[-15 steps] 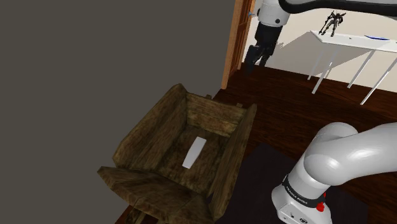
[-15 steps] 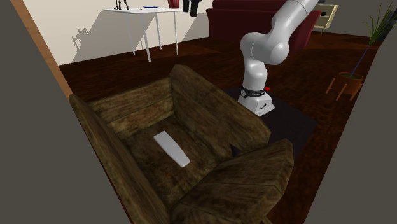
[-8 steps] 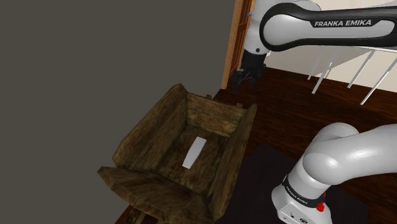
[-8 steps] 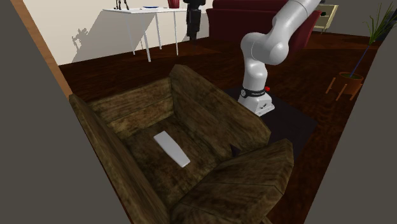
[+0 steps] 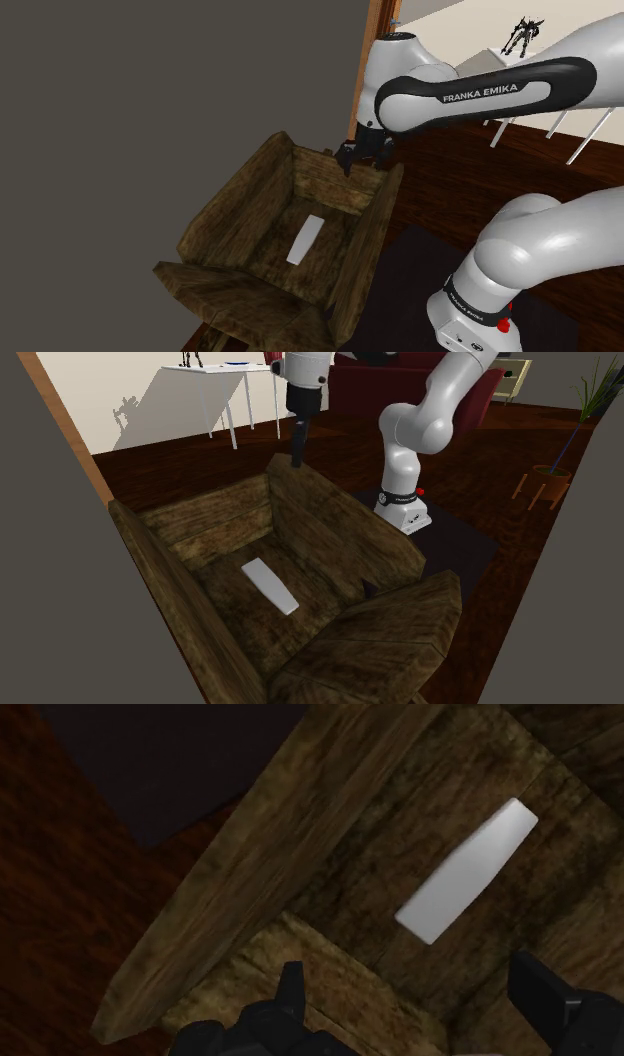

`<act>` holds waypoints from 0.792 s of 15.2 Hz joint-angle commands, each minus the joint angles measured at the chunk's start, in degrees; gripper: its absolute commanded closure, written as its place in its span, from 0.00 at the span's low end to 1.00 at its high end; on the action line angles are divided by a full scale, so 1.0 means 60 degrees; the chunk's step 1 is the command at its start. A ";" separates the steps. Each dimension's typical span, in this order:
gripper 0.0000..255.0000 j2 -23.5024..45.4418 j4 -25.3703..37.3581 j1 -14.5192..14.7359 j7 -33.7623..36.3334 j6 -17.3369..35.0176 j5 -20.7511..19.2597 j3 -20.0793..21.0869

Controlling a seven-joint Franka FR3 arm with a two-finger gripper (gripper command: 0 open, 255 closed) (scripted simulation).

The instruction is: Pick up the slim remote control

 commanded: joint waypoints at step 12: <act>0.00 0.4640 -0.0173 -0.1601 0.6023 0.4574 -0.1021 0.2790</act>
